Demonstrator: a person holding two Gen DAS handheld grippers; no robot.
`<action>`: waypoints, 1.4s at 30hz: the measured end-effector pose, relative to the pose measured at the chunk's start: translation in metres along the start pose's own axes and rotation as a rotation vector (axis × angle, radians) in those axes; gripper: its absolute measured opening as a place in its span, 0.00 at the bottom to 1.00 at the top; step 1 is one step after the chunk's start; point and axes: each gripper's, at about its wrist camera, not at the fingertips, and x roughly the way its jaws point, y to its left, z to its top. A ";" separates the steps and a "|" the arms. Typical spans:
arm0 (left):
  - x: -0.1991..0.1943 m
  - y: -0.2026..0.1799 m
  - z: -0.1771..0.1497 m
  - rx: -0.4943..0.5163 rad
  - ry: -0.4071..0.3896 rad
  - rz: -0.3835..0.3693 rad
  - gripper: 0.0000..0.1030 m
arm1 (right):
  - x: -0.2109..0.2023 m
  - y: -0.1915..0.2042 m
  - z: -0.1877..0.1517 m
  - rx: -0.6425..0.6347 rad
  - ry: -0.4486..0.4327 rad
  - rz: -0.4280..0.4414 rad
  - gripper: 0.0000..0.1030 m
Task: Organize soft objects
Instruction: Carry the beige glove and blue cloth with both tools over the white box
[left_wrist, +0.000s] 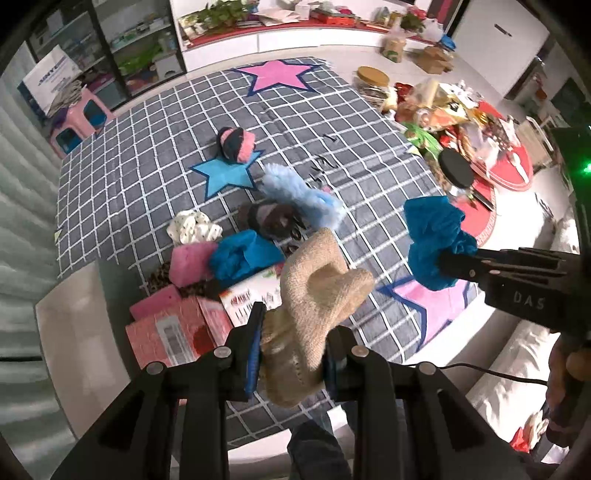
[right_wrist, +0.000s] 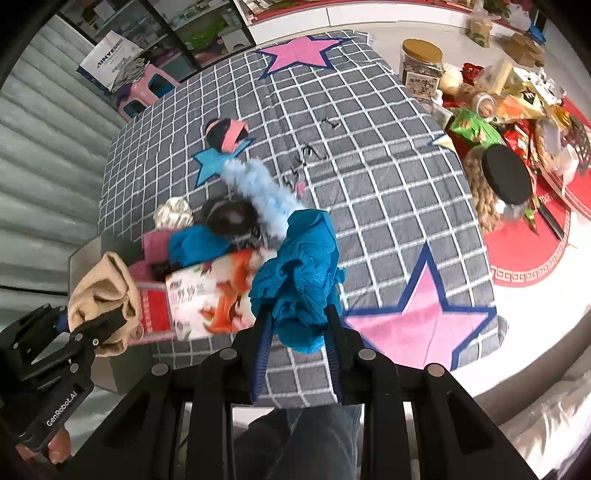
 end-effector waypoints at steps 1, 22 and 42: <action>-0.002 0.000 -0.006 0.009 -0.002 -0.002 0.29 | 0.000 0.003 -0.006 -0.003 0.002 -0.001 0.28; -0.038 0.038 -0.090 -0.266 -0.031 0.111 0.29 | 0.017 0.080 -0.071 -0.346 0.136 0.110 0.28; -0.063 0.128 -0.176 -0.629 -0.038 0.229 0.29 | 0.021 0.180 -0.101 -0.679 0.211 0.202 0.28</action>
